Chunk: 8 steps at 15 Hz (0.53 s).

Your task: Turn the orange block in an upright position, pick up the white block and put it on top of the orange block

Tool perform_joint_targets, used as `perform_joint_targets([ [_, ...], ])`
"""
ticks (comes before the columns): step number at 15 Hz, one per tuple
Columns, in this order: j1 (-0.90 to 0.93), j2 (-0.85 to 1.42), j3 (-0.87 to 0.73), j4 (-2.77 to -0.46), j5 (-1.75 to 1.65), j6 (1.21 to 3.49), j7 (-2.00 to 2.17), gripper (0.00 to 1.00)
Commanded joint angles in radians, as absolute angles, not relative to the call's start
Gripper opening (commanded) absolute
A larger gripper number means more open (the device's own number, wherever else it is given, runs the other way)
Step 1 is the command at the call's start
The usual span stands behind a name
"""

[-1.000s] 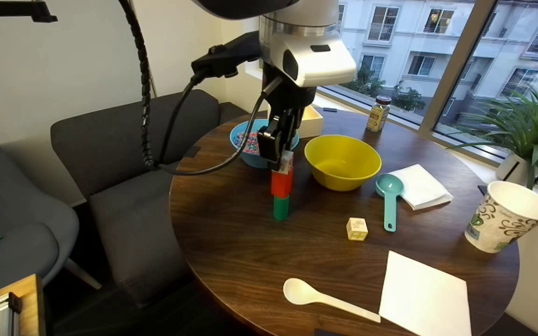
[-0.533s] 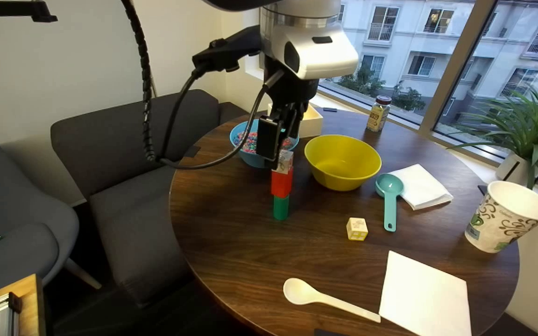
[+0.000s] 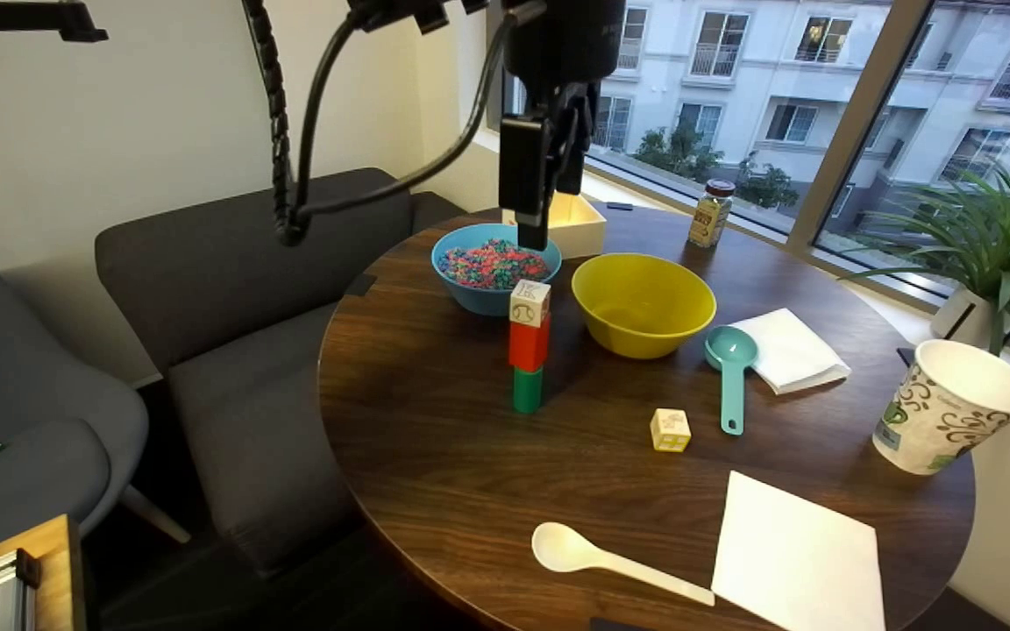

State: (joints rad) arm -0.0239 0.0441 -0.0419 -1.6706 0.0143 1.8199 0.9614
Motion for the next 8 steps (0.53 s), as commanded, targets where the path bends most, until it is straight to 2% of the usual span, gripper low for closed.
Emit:
perform_joint_targets([
  [1, -0.015, 0.045, -0.033, -1.600, -0.008, 1.750, 0.984, 1.00],
  [8, -0.022, 0.048, -0.039, -1.619, 0.009, 1.785, 0.960, 1.00],
])
